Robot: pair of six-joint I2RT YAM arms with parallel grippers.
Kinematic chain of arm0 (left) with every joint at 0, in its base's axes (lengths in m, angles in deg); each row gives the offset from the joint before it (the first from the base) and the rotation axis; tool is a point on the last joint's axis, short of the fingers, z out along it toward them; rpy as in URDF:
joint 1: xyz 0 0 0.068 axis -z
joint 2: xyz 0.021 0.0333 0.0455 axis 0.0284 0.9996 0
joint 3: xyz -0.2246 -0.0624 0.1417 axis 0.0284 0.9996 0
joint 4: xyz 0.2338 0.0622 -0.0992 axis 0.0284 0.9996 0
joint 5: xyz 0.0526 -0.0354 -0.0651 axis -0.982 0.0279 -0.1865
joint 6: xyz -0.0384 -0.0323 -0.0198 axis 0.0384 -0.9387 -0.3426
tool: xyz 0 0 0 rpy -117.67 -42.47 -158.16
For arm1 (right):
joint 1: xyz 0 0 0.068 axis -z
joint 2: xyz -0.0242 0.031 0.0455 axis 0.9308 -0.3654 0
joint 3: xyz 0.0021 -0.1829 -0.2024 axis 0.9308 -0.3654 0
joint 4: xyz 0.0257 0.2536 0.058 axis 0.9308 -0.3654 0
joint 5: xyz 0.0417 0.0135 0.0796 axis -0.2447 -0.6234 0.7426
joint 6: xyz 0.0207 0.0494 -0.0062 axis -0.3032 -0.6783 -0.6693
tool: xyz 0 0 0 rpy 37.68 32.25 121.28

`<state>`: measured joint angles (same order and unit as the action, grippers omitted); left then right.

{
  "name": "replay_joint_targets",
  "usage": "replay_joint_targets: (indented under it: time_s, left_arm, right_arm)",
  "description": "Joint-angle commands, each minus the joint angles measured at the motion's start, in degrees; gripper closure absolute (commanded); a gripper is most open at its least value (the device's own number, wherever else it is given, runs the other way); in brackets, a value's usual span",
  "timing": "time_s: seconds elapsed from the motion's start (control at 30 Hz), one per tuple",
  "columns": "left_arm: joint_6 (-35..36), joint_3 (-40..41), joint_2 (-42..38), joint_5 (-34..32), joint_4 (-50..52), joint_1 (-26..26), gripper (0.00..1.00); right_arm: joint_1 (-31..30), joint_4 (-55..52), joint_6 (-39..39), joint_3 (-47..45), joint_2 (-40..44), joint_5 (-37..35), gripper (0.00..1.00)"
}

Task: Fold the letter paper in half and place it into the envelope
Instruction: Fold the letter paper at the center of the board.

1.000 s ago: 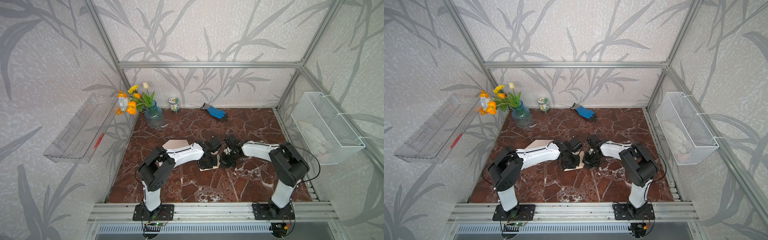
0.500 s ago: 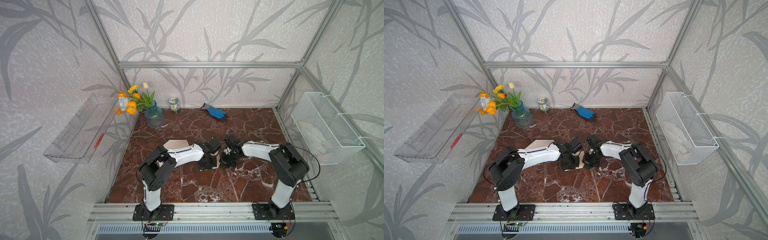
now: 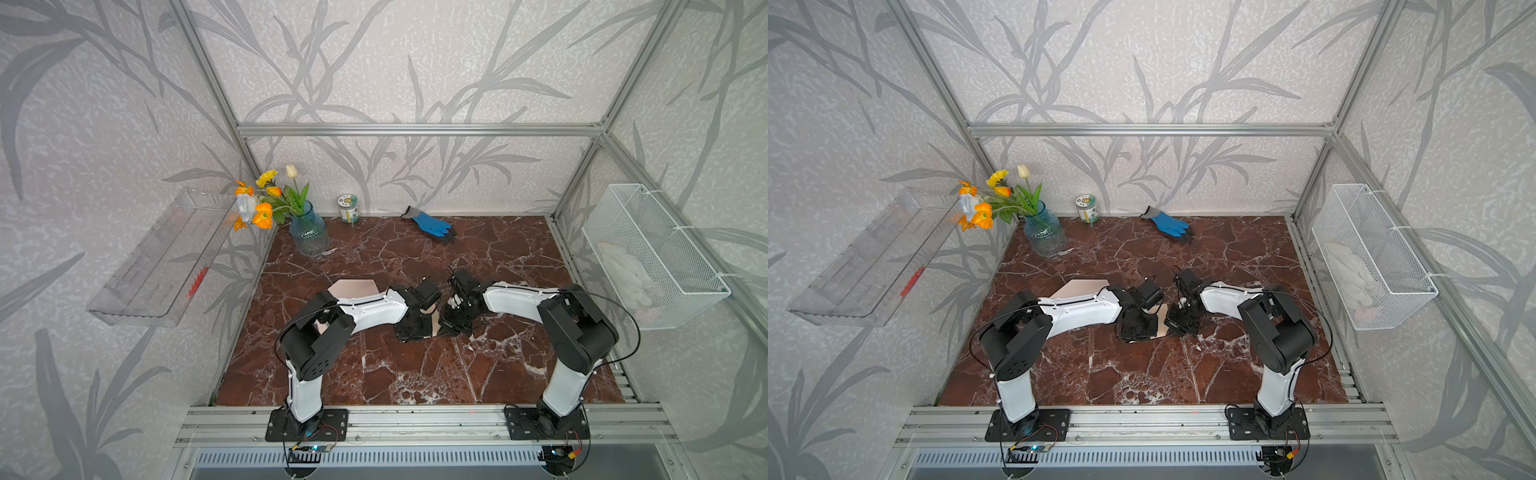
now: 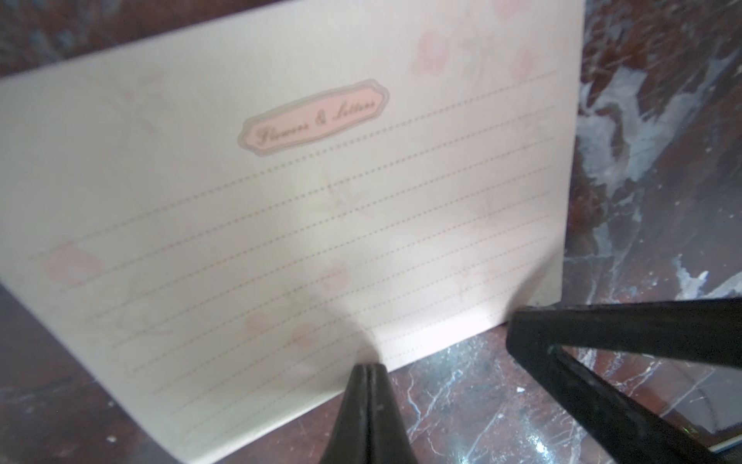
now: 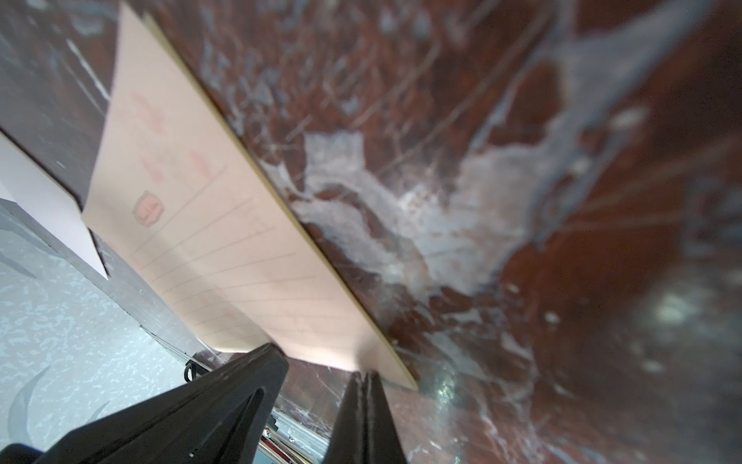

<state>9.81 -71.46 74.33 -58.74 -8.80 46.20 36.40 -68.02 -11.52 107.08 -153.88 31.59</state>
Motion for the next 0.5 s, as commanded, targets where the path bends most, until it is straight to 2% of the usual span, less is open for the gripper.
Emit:
replay_joint_targets:
  time_s: [0.0, 0.47]
  left_arm:
    - [0.55, 2.68, -0.28, -2.76, 3.26, -0.88, 1.0]
    - [1.78, 9.62, -7.21, -5.08, 6.44, -3.88, 1.0]
  right_arm:
    - [0.13, -1.85, -0.52, -0.58, -2.54, -8.26, 1.0]
    - [0.09, -2.49, -0.39, -0.14, -2.53, -8.23, 1.0]
